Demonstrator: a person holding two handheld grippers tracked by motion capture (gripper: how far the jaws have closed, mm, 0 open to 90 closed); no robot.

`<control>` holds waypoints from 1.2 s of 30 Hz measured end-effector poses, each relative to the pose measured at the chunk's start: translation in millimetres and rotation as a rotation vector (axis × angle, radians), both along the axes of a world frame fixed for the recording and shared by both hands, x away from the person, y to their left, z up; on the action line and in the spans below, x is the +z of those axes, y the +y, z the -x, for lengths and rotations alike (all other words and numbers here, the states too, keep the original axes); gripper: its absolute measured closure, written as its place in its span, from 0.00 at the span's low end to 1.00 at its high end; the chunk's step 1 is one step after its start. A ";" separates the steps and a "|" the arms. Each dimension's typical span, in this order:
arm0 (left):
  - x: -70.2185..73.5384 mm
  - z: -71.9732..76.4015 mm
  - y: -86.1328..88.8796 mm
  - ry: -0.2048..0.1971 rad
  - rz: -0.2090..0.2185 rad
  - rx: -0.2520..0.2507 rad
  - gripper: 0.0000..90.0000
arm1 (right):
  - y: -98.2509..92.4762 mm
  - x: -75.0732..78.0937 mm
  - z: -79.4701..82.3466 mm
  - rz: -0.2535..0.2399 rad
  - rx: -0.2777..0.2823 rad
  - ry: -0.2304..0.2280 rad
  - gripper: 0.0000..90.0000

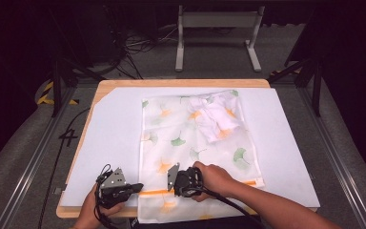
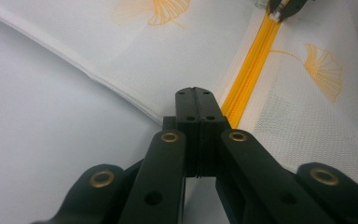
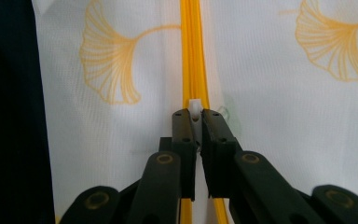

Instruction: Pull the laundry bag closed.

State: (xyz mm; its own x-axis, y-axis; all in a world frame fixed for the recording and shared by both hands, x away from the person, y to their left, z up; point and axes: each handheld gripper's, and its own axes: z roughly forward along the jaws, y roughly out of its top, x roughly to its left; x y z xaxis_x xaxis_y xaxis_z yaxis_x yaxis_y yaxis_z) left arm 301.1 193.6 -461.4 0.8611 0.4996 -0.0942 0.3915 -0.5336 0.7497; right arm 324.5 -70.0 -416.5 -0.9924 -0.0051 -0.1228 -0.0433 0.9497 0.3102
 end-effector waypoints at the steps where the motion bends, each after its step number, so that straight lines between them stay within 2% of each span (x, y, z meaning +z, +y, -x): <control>1: 0.1 0.0 0.0 0.000 -0.001 0.000 1.00 | -2.3 0.2 0.4 0.001 -0.005 -0.001 0.94; 10: -0.2 -0.1 0.2 -0.003 0.002 -0.003 1.00 | -16.9 -0.5 1.1 -0.025 -0.023 0.003 0.94; 36: -0.3 0.0 0.2 -0.004 0.002 -0.002 1.00 | -42.4 -0.6 2.4 -0.043 -0.055 0.007 0.94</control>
State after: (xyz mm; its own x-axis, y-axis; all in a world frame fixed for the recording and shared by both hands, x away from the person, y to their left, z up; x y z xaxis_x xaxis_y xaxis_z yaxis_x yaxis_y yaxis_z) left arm 301.0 193.8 -461.7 0.8627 0.4972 -0.0922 0.3875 -0.5329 0.7523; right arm 322.1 -112.3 -417.1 -0.9919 0.0542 -0.1149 0.0105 0.9362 0.3513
